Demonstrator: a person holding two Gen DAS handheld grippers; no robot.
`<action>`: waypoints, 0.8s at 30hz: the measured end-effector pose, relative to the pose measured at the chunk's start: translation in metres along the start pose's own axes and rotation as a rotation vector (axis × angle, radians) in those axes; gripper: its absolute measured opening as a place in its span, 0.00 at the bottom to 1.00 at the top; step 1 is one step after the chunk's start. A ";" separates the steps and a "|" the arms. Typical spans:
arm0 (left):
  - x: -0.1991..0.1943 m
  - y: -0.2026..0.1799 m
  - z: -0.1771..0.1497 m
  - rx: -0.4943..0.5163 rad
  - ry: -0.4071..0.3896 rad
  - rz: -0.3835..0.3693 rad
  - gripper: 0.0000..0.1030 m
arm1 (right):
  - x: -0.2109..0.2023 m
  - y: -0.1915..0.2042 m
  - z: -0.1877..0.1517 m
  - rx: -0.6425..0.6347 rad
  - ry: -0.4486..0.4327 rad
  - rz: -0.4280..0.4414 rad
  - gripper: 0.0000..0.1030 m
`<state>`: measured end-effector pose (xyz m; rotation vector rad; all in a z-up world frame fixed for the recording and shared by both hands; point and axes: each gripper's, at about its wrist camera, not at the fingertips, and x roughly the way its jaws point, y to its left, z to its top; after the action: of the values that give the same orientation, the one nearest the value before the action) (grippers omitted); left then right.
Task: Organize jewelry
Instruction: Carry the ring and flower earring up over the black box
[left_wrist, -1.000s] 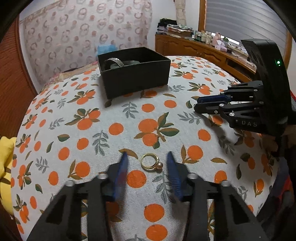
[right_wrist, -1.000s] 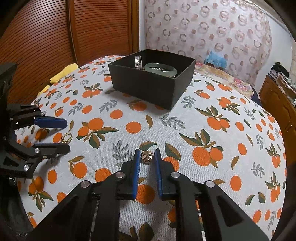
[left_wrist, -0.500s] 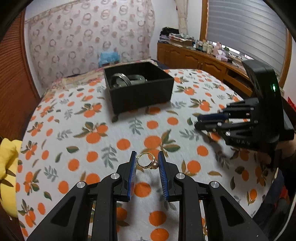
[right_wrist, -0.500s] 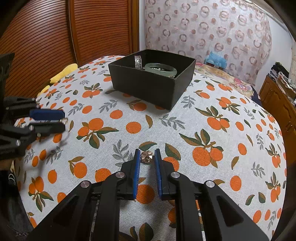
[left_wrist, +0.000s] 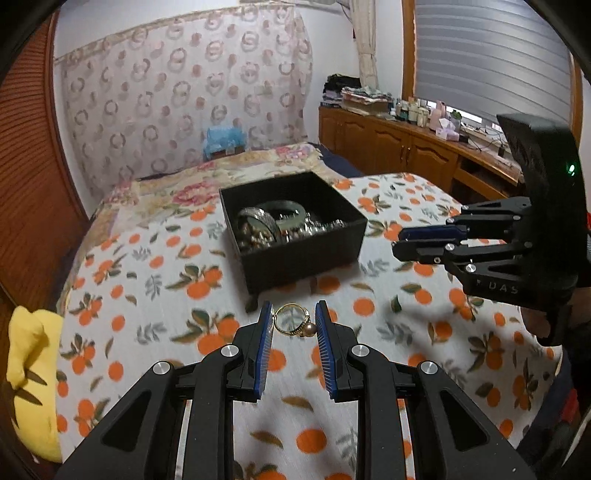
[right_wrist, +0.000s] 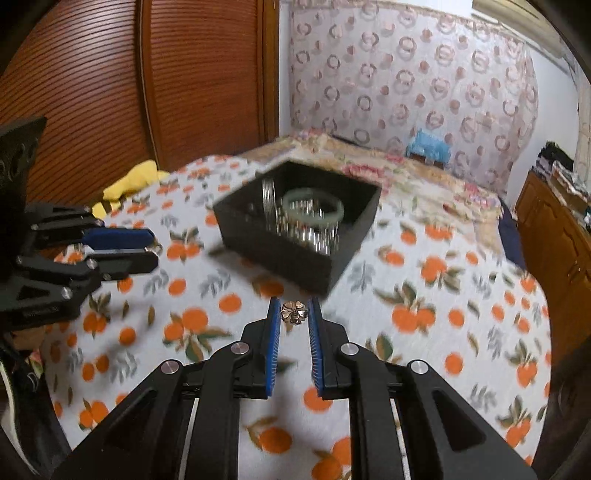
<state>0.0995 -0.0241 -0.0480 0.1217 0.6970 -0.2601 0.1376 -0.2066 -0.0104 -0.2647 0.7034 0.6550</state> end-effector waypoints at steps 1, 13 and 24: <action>0.000 0.002 0.003 -0.002 -0.005 0.001 0.21 | 0.001 0.000 0.006 -0.002 -0.008 -0.002 0.16; 0.012 0.020 0.035 -0.002 -0.027 0.040 0.21 | 0.034 -0.028 0.069 0.040 -0.064 -0.018 0.17; 0.021 0.028 0.064 -0.009 -0.050 0.051 0.21 | 0.065 -0.054 0.095 0.124 -0.055 0.004 0.17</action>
<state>0.1624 -0.0136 -0.0125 0.1239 0.6445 -0.2100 0.2580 -0.1767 0.0168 -0.1306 0.6892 0.6175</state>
